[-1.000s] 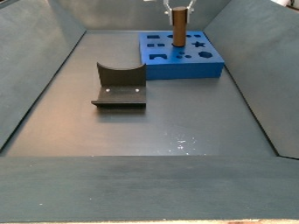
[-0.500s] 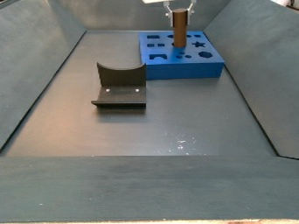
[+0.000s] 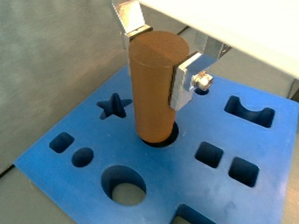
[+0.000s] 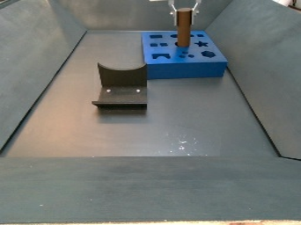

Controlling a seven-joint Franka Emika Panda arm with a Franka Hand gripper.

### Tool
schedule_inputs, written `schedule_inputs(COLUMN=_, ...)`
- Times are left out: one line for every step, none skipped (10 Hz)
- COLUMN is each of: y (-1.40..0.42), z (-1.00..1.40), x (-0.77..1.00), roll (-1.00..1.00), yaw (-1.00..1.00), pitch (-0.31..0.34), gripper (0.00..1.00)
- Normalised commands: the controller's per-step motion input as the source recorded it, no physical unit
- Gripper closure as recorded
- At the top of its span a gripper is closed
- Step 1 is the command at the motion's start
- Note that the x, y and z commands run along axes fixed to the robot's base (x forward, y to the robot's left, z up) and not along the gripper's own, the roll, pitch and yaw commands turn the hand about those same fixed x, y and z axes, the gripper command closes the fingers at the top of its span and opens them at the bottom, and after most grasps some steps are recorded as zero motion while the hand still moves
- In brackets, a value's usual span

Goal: Pick up the round object. Move up. Move to above the board. Insert the round object.
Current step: Insert the round object.

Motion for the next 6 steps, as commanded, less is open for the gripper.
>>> schedule_inputs(y=-0.34, z=0.0, x=-0.1, roll=0.49, yaw=0.19, pitch=0.0, gripper=1.0)
schedule_inputs(y=-0.36, z=0.0, x=0.06, roll=0.43, yaw=0.14, pitch=0.063, gripper=1.0)
schedule_inputs(y=-0.34, z=0.0, x=0.37, roll=0.25, yaw=0.0, pitch=0.137, gripper=1.0)
schedule_inputs(y=0.0, z=0.0, x=0.45, roll=0.0, yaw=-0.25, pitch=0.009, gripper=1.0)
schedule_inputs(y=0.37, z=-0.03, x=0.23, roll=-0.44, yaw=-0.42, pitch=-0.1, gripper=1.0)
schedule_inputs(y=0.35, z=-0.05, x=0.11, roll=-0.49, yaw=-0.36, pitch=-0.023, gripper=1.0)
